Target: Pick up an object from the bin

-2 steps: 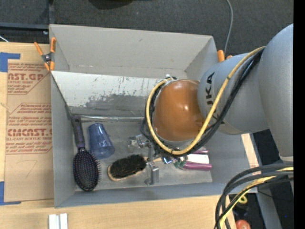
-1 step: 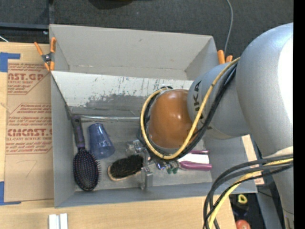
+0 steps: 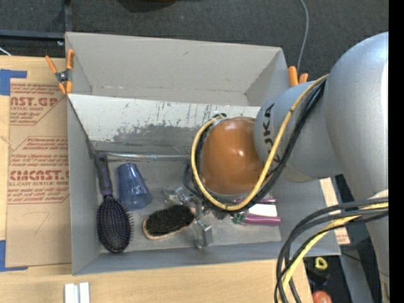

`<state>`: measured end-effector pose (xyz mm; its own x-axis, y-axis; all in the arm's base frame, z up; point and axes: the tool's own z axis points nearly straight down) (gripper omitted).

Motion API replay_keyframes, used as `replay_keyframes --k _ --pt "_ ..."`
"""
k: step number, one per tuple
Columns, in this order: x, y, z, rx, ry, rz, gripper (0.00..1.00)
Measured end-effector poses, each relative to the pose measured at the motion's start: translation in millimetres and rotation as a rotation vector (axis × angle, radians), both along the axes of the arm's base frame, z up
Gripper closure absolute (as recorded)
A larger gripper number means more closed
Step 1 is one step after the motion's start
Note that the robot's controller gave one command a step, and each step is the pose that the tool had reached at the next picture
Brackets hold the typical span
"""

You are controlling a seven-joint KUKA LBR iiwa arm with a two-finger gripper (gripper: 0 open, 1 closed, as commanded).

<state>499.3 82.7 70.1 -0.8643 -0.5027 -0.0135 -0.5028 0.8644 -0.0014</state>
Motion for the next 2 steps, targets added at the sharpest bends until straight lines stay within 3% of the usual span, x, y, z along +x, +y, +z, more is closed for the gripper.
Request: replay_keyframes --k 1,2 --pt "-5.3 8.9 2.8 0.004 0.005 -0.233 1.00" --pt "-5.3 8.9 2.8 0.004 0.005 -0.233 1.00"
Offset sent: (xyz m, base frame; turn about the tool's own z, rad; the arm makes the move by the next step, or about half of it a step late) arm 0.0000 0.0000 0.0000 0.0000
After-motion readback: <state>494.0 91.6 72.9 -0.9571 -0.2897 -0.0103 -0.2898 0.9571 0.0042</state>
